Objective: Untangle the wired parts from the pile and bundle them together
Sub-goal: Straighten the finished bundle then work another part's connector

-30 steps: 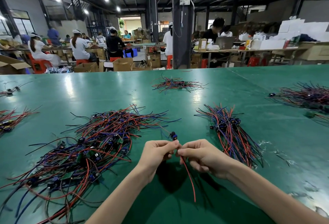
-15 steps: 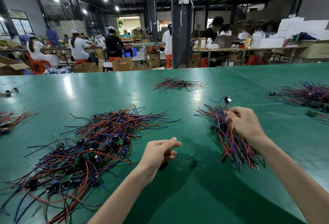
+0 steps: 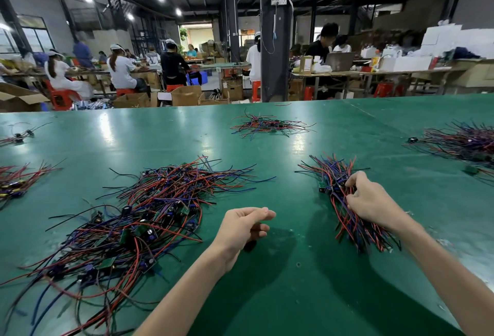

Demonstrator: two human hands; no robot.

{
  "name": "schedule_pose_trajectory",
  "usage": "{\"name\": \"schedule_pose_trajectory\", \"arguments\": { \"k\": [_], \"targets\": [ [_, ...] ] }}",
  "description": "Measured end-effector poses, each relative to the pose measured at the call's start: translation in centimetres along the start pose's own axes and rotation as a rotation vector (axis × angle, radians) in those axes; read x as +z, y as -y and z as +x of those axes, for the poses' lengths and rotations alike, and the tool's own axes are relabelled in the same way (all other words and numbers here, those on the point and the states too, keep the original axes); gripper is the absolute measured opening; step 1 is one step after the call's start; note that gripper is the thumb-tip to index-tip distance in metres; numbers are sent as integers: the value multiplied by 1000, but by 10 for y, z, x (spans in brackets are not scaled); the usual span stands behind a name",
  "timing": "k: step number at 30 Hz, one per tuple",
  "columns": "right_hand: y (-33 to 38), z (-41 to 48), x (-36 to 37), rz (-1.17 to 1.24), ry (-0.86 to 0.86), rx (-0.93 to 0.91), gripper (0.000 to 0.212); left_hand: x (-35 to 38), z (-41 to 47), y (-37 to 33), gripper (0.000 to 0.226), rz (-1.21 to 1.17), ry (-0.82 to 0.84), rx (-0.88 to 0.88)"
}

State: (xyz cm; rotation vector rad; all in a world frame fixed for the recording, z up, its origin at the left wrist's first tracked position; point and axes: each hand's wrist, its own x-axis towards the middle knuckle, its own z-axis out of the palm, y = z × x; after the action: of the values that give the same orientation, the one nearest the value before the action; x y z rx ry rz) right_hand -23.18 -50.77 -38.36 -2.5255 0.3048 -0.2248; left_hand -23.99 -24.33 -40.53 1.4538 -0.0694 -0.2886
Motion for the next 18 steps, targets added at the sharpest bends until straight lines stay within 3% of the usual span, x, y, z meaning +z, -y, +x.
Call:
{"name": "schedule_pose_trajectory", "arguments": {
  "k": [3,4,7,9,13,16,18],
  "targets": [
    [1,-3,2,-95,11,-93,18,0,0,1,16,110,-17,64],
    [1,-4,2,-119,15,-105,17,-2,0,1,15,268,-55,142],
    [2,-4,5,-186,1,-117,15,-16,3,3,19,1028,-260,496],
    [2,-3,7,-227,-17,-104,16,-29,5,-4,24,1265,-416,602],
    [2,-1,9,-312,-10,-69,21,-62,11,-19,27,1454,-702,378],
    [4,0,8,-333,16,-58,26,-86,8,-27,33,1451,-816,158],
    [5,0,9,-347,18,-65,29,-99,7,-34,34,1405,-850,108]
  ]
}}
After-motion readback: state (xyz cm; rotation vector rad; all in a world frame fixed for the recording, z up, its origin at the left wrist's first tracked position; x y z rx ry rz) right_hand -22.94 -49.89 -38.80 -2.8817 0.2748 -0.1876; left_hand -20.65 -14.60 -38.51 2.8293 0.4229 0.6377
